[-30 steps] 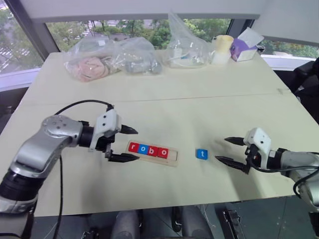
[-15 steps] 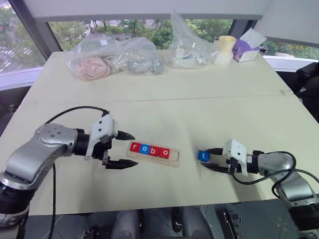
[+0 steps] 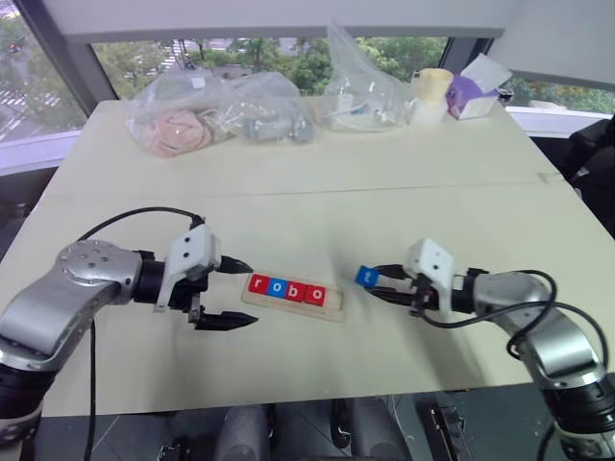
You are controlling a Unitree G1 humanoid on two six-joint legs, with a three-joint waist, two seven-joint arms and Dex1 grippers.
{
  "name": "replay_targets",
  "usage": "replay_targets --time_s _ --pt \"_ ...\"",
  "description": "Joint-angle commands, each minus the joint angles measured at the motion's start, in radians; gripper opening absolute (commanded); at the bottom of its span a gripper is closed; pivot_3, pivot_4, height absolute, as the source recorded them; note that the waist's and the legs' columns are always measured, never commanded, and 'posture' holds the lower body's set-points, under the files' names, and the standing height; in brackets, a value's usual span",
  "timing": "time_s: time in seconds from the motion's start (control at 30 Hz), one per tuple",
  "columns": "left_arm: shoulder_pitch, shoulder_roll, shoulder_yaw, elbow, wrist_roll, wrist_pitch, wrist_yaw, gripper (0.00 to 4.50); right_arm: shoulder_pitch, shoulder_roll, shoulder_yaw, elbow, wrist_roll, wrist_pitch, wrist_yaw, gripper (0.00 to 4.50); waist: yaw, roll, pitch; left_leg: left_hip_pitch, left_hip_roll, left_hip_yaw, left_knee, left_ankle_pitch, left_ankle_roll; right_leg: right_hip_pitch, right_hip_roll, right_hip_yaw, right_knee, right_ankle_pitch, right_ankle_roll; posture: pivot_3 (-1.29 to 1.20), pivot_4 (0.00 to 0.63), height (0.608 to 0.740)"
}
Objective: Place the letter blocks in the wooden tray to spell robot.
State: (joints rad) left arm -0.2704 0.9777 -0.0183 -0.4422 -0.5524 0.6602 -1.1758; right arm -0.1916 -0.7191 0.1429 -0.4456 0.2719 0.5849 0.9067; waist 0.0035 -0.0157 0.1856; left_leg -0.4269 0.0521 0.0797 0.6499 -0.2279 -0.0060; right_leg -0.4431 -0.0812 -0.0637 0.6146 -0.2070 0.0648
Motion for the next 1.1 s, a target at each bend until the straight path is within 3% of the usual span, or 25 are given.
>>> replay_targets --time_s 0.03,0.83,1.03,1.1 --pt "-0.006 -0.005 0.001 -0.004 0.011 -0.022 0.007 4.50 -0.013 -0.013 0.053 -0.038 -0.047 0.001 -0.017 1.14 0.008 0.000 0.000 0.000 0.000 0.000 0.001 0.000 0.000 0.000 -0.001 0.000 0.000 0.000 0.000 0.00 0.150 0.739" --pt "0.061 -0.009 0.011 -0.024 0.032 -0.026 0.061 4.50 -0.066 0.032 0.146 0.077 -0.113 -0.081 -0.002 1.14 0.009 0.000 0.000 0.000 0.000 0.002 0.002 0.000 0.000 0.001 -0.001 0.000 0.000 0.000 0.001 0.00 0.150 0.739" --pt "0.058 -0.014 0.007 -0.014 0.037 -0.032 0.067 4.50 -0.080 0.059 0.119 0.074 -0.109 -0.074 -0.025 4.10 0.009 0.000 0.000 0.000 0.000 0.002 0.002 0.000 0.000 0.001 -0.001 0.000 0.000 0.000 0.001 0.00 0.150 0.739" --pt "0.056 -0.016 0.006 -0.007 0.040 -0.035 0.066 4.50 -0.093 0.071 0.097 0.073 -0.093 -0.069 -0.033 4.10 0.009 0.000 0.000 0.000 0.000 0.002 0.002 0.000 0.000 0.000 -0.001 0.000 0.000 0.000 0.001 0.00 0.150 0.739"
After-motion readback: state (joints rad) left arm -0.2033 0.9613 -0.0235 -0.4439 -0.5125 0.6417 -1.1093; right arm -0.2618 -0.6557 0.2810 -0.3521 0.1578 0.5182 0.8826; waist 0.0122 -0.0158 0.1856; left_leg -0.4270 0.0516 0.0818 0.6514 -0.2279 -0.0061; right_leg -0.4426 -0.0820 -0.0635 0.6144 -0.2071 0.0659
